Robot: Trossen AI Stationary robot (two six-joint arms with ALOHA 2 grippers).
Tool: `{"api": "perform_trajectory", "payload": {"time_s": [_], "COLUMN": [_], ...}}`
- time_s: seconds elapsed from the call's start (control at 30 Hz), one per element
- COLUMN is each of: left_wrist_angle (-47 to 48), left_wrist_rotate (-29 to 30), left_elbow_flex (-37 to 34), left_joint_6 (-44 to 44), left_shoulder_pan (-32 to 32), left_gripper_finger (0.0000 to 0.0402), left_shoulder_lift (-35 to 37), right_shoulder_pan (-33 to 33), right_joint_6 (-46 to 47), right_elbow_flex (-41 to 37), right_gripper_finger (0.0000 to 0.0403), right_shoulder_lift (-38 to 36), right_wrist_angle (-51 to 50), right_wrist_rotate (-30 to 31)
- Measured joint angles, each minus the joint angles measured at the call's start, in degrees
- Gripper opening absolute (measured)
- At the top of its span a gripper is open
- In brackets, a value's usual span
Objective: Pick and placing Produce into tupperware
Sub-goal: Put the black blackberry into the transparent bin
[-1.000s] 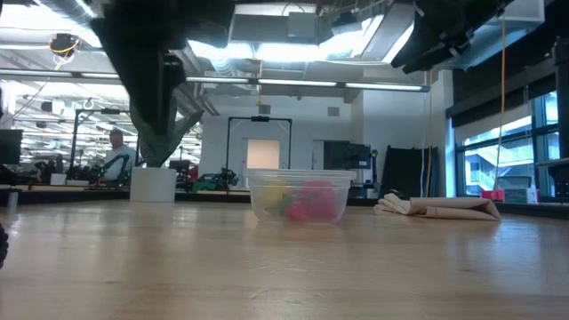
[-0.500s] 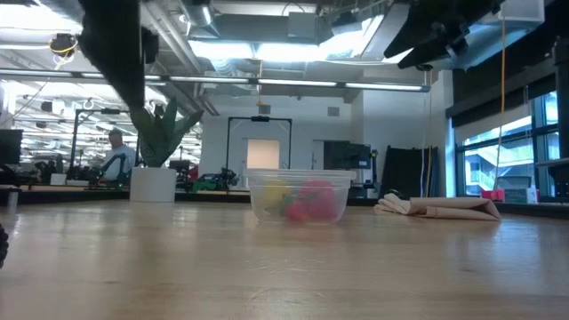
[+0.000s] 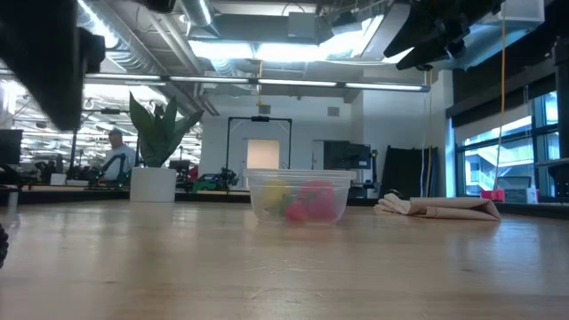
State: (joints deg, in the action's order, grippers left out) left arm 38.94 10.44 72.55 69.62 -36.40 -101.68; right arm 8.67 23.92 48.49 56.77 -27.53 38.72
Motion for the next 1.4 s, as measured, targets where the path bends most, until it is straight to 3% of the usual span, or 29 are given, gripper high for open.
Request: {"api": "perform_trajectory", "payload": {"time_s": [0.5, 0.73, 1.4], "left_wrist_angle": [6.06, 6.12, 5.40], "left_wrist_rotate": [-5.65, -8.20, -6.51], "left_elbow_flex": [11.85, 12.09, 12.07], "left_joint_6": [-0.94, -0.87, -1.22], "left_shoulder_pan": [-1.27, -1.31, -0.88], "left_gripper_finger": [0.0192, 0.0188, 0.0188], "left_shoulder_lift": [-11.75, -14.67, -15.42], "right_shoulder_pan": [0.00, 0.00, 0.00], "right_joint_6": [3.04, 3.06, 2.97], "right_elbow_flex": [0.00, 0.00, 0.00], "right_gripper_finger": [0.0294, 0.0294, 0.0294], "right_shoulder_lift": [0.00, 0.00, 0.00], "right_wrist_angle": [-0.02, -0.02, 0.00], "right_wrist_rotate": [-2.02, -2.88, -2.91]}}
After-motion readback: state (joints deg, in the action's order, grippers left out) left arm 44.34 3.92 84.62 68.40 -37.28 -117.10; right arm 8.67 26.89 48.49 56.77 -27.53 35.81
